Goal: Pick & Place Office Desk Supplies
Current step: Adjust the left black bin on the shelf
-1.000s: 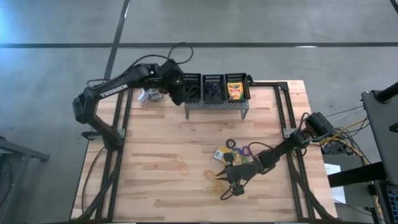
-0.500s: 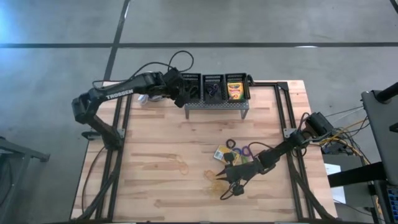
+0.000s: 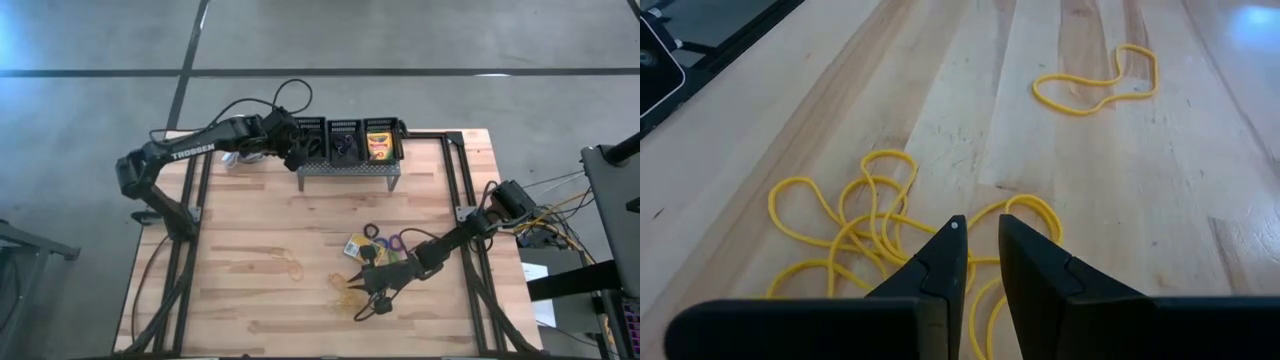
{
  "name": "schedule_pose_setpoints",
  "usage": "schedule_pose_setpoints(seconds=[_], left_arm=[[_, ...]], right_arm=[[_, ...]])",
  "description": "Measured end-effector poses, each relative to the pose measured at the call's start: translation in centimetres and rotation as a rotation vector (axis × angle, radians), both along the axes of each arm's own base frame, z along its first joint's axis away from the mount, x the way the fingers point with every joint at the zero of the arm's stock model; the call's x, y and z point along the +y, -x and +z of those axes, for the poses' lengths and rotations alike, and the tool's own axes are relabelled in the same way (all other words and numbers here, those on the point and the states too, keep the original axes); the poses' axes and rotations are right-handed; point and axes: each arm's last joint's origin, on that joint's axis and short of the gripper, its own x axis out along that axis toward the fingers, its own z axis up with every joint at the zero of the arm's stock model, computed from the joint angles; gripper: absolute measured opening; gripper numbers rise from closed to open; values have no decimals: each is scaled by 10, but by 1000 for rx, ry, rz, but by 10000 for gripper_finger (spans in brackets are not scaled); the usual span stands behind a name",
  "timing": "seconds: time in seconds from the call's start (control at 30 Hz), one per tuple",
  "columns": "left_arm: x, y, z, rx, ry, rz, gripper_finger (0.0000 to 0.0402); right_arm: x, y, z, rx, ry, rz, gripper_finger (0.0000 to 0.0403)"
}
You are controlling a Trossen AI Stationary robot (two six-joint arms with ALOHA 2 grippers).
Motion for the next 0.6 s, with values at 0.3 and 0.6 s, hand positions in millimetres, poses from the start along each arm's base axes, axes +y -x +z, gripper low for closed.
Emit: schedule_pose_setpoints(seconds=[0.3, 0.6], left_arm=[[0, -1, -1, -6, 3, -6, 12], [-6, 4, 4, 11, 70, -39, 12]], right_arm=[[0, 0, 0, 0, -1, -3, 57], [0, 0, 0, 0, 0, -2, 57]])
